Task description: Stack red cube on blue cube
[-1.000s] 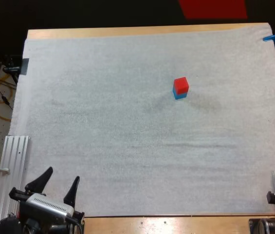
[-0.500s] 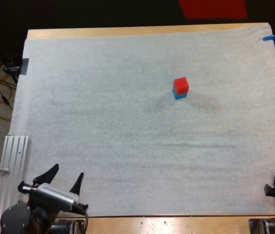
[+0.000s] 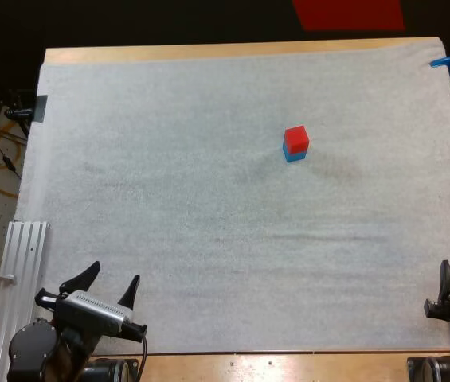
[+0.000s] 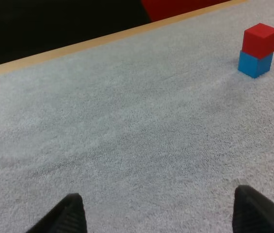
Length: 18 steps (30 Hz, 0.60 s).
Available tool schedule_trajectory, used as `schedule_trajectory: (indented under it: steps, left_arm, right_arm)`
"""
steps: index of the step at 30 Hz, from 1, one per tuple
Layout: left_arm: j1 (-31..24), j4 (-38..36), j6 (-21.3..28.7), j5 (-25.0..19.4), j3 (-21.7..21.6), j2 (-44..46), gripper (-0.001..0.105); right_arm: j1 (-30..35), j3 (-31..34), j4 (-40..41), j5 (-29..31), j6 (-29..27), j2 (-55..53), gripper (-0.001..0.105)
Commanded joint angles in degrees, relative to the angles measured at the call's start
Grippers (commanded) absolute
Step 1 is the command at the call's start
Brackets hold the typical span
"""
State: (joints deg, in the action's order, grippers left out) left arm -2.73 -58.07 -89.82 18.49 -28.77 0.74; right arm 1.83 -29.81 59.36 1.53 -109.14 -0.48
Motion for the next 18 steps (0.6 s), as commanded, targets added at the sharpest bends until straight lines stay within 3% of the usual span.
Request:
schedule_trajectory:
  steps: [1,18]
  left_arm:
    - [0.06,1.07,-0.28,-0.45,-0.07,7.99,0.063]
    - [0.06,2.48,-0.28,-0.45,0.59,7.44,0.063]
  right_arm:
    - [0.19,-0.21,-0.53,-0.6,-0.26,-2.56,0.071]
    - [0.19,-0.21,-0.53,-0.49,-0.26,-2.56,0.071]
